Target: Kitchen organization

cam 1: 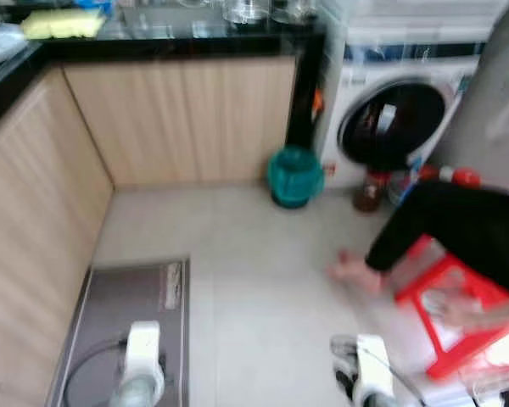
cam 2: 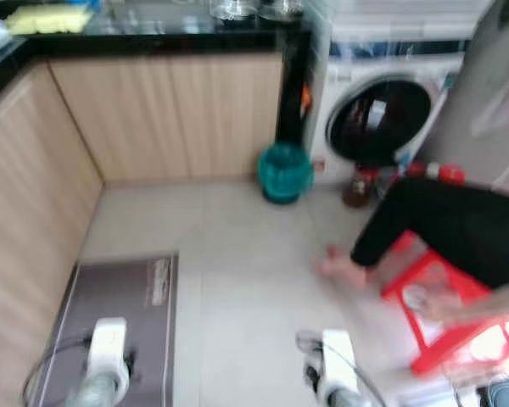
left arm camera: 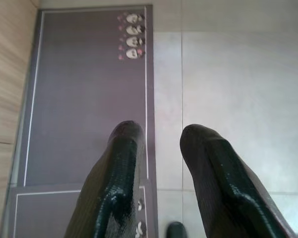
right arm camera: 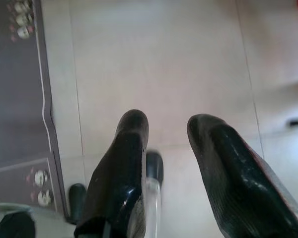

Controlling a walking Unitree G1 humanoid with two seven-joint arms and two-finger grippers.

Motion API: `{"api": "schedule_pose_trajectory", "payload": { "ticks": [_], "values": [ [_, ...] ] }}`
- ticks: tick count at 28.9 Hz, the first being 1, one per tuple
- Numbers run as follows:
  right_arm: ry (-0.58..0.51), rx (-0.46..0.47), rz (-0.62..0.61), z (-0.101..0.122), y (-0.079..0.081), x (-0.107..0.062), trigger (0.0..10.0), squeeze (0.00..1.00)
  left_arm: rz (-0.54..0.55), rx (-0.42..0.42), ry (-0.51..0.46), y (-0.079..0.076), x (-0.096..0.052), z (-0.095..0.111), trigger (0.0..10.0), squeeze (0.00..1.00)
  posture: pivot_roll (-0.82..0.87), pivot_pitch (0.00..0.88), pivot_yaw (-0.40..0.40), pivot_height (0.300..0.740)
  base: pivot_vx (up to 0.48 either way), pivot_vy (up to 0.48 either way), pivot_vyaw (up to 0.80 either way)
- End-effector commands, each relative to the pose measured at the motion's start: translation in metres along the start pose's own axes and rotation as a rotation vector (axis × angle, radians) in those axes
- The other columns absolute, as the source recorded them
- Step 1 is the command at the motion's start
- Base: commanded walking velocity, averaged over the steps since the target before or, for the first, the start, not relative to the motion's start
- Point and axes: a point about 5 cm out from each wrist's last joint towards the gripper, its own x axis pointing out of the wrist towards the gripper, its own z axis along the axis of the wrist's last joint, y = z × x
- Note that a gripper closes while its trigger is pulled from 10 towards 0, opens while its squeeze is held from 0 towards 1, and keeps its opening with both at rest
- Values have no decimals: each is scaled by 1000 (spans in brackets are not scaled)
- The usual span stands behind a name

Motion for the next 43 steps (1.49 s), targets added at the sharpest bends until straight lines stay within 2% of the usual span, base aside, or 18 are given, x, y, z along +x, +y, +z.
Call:
{"api": "schedule_pose_trajectory", "payload": {
  "ticks": [1, 10, 12, 14, 21, 35, 43],
  "values": [
    [-18, 4, 13, 5, 6, 2, 10000, 0, 15, 8, 47, 8, -4, -14, 10000, 0, -62, 0, 25, 740, 247, 0, 0],
    [-21, 4, 10, 5, 6, 2, 10000, 0, 8, 9, 52, 8, -4, -14, 10000, 0, -63, 0, 28, 740, 310, 0, 0],
    [-16, -10, 10, 5, 6, 2, 10000, 0, 8, 10, 51, 8, -4, -14, 10000, 0, -63, 0, 28, 740, 375, 0, 0],
    [-19, -62, 3, 7, 5, 2, 10000, 0, 7, 11, 51, 8, -4, -14, 10000, 0, -63, 0, 28, 740, 379, 0, 0],
    [-24, -21, -8, 6, 4, 2, 10000, 0, 4, 15, 52, 9, -5, -15, 10000, 0, -68, 0, 31, 740, 388, 0, 338],
    [-26, -25, -18, 6, 4, 2, 10000, 0, 5, 12, 60, 10, -5, -17, 10000, 0, -74, 0, 38, 740, 391, 0, 0],
    [-13, -18, -30, 2, 6, 2, 10000, 0, -33, 39, 75, 9, -6, -19, 10000, 0, -102, 0, 75, 740, 394, 0, 0]
  ]
}}
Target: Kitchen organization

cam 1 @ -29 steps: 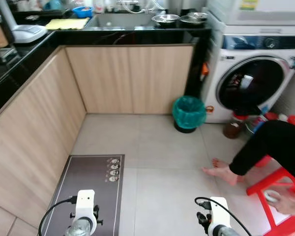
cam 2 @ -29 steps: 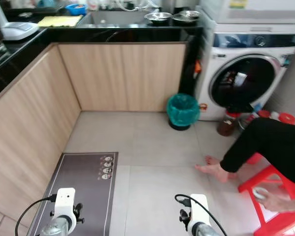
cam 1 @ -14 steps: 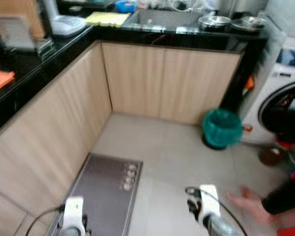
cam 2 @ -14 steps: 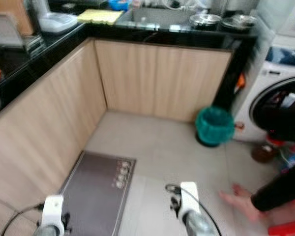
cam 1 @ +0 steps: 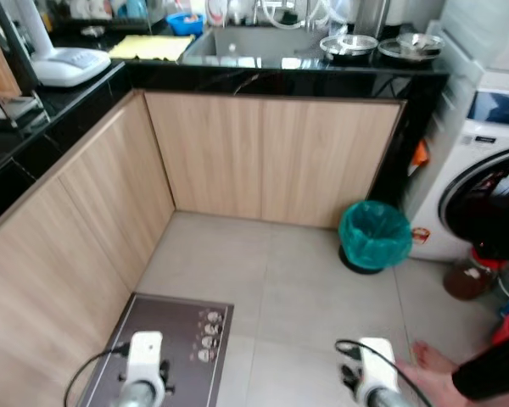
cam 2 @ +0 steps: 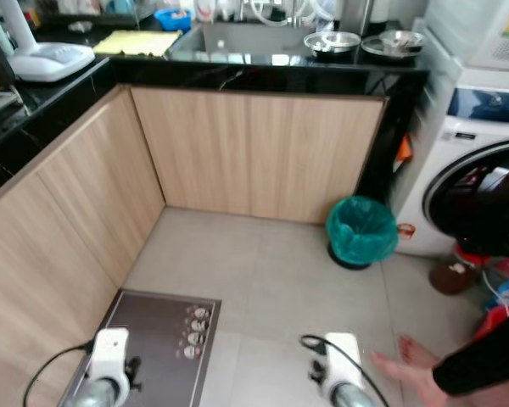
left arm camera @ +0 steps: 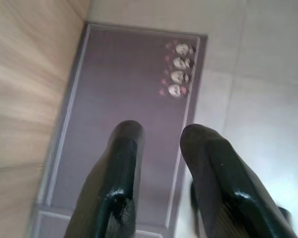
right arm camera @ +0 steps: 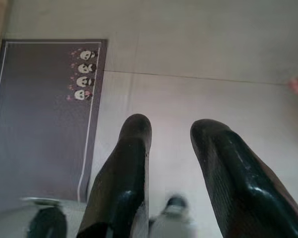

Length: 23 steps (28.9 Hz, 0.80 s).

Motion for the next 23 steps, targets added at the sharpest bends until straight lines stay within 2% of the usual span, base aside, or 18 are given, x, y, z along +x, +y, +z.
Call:
{"api": "schedule_pose_trajectory", "payload": {
  "ticks": [1, 3, 7, 23],
  "values": [
    [4, 26, -42, -2, -10, -2, 10000, 0, -19, 19, 9, -3, 0, -1, 10000, 0, -102, 0, 75, 740, 398, 0, 0],
    [10, 28, -42, -2, -9, -2, 10000, 0, -15, 16, 9, -2, 0, -1, 10000, 0, -108, 0, 80, 740, 398, 0, 0],
    [13, 24, -33, -3, -7, -1, 10000, 0, -11, 14, 11, 0, 0, -2, 10000, 0, -111, 0, 83, 740, 398, 0, -800],
    [5, 23, -32, -2, -8, -2, 10000, 0, -21, 14, 19, -3, -1, -4, 10000, 0, -109, 0, 79, 740, 400, 0, 0]
  ]
}}
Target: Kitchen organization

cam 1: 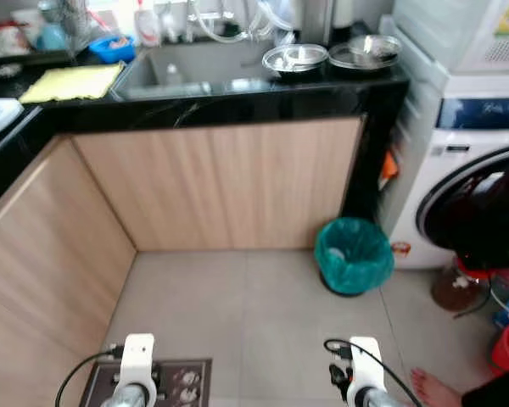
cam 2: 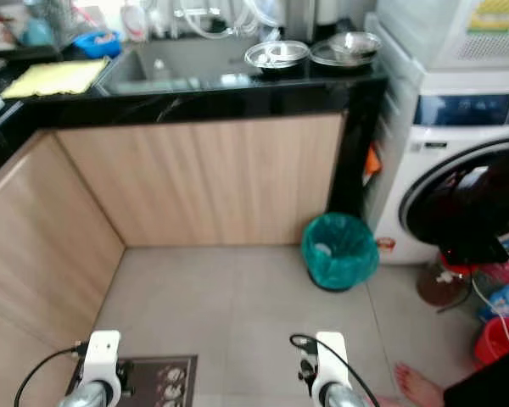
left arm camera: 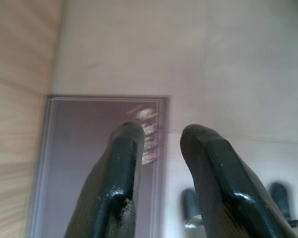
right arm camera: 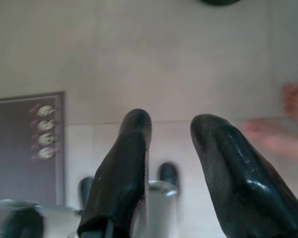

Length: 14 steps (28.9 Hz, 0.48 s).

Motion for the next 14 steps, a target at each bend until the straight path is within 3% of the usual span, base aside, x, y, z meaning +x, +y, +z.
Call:
{"api": "schedule_pose_trajectory", "payload": {
  "ticks": [1, 10, 14],
  "values": [
    [-26, 4, 29, 8, 12, 3, 10000, 0, 33, 26, 0, 15, -1, 1, 10000, 0, -109, 0, 79, 740, 401, 0, 0],
    [-29, -29, 24, 10, 10, 3, 10000, 0, 36, 15, 7, 14, -2, -2, 10000, 0, -113, 0, 72, 740, 401, 0, 0],
    [-29, -14, 26, 11, 10, 3, 10000, 0, 42, 7, 13, 15, -2, -4, 10000, 0, -114, 0, 69, 740, 403, 0, 600]
  ]
}}
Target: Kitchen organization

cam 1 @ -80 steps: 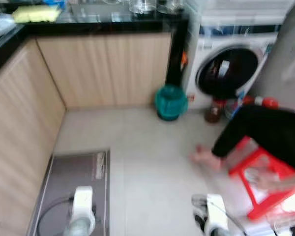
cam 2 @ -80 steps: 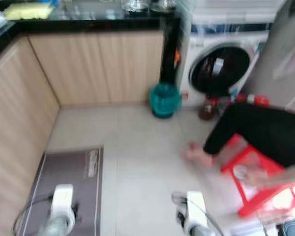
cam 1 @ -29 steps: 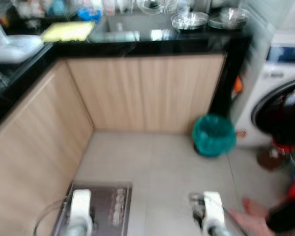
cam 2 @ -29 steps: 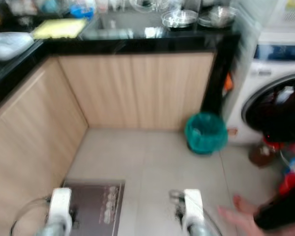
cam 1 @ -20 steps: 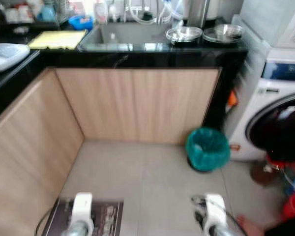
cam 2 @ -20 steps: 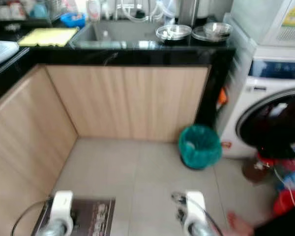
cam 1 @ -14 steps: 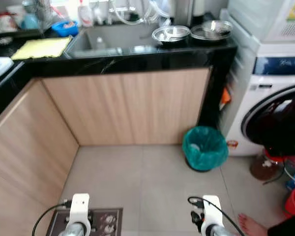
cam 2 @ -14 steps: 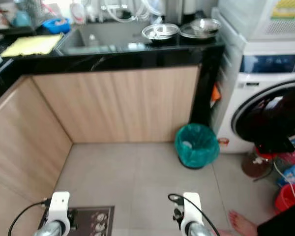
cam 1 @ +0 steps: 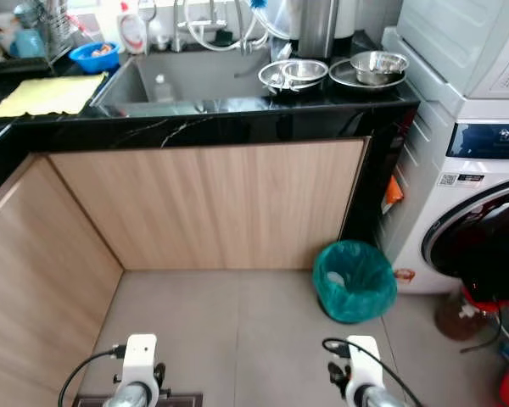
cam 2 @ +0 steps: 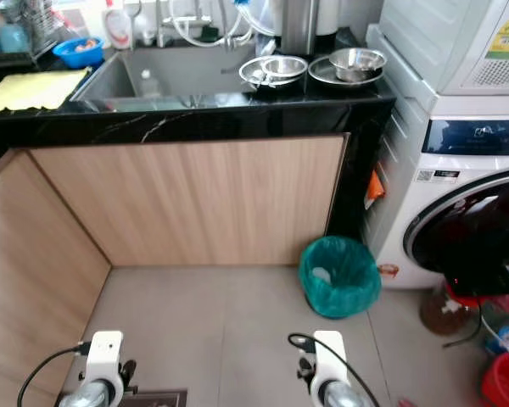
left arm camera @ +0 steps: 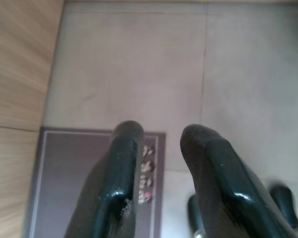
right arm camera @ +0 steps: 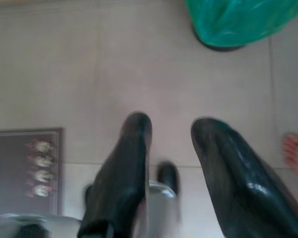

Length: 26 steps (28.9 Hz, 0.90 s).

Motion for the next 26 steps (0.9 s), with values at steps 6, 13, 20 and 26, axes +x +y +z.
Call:
{"api": "schedule_pose_trajectory", "payload": {
  "ticks": [6, 13, 20, 26],
  "values": [
    [-21, 23, 8, 6, 5, 2, 10000, 0, 10, 3, 44, 3, -4, -13, 10000, 0, -125, 0, 72, 740, 417, 0, 0],
    [-22, 30, 8, 7, 6, 2, 10000, 0, 5, 5, 41, 3, -3, -11, 10000, 0, -132, 0, 78, 740, 417, 0, 0],
    [-26, 41, 8, 8, 7, 2, 10000, 0, 2, 7, 34, 3, -2, -8, 10000, 0, -134, 0, 79, 740, 422, 0, 0],
    [-28, 45, 12, 9, 8, 3, 10000, 0, 1, 10, 29, 2, -1, -6, 10000, 0, -132, 0, 83, 740, 423, 0, 0]
  ]
}}
